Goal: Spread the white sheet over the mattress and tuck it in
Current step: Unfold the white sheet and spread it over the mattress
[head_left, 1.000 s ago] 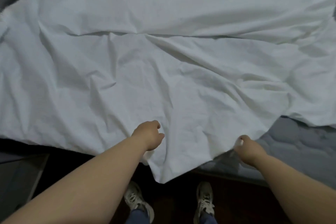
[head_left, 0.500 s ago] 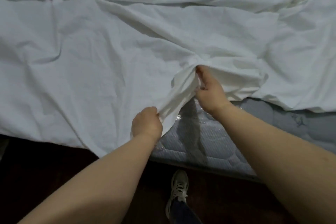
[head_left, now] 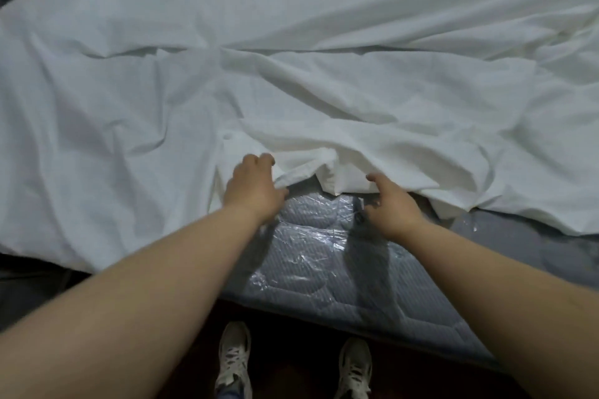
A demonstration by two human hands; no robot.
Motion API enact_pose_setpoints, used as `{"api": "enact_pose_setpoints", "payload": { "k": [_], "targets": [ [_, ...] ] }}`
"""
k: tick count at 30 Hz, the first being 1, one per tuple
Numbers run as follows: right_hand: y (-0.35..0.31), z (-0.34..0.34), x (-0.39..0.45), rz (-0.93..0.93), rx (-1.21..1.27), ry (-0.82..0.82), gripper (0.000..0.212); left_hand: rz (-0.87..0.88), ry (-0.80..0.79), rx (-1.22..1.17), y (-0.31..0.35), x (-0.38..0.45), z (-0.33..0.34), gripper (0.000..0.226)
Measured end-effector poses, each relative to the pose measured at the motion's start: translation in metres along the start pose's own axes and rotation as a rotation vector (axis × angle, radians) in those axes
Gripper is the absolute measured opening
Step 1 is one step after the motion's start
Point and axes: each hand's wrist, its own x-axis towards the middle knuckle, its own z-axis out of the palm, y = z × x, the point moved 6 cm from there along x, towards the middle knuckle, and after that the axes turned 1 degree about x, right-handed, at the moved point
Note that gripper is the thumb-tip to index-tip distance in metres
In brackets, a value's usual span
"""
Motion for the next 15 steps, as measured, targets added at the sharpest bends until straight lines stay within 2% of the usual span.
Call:
{"api": "enact_pose_setpoints", "payload": {
  "k": [2,4,6,8,10,13,15],
  "targets": [
    [0.008,0.011,0.005,-0.009,-0.023,-0.023,0.068,-0.003,-0.114,0.083,-0.004,-0.003,0.037,0.082],
    [0.019,0.018,0.012,0.0,-0.034,-0.044,0.076,-0.029,-0.11,0.13,-0.01,0.004,0.051,0.087],
    [0.034,0.026,0.019,0.031,-0.044,-0.055,0.08,-0.043,-0.047,0.221,-0.013,0.02,0.055,0.069],
    [0.043,0.031,0.023,0.044,-0.066,-0.035,0.079,-0.021,0.041,0.298,-0.011,0.033,0.053,0.038],
    [0.043,0.033,0.024,0.061,-0.082,-0.008,0.082,0.013,0.104,0.176,-0.004,0.033,0.045,0.025],
    [0.022,0.039,0.016,0.058,0.003,-0.035,0.096,0.044,0.034,-0.159,0.008,0.016,0.032,0.02],
    [-0.013,0.035,0.009,-0.002,0.062,-0.038,0.097,0.072,0.011,-0.274,0.018,-0.006,0.009,0.021]
  ]
}}
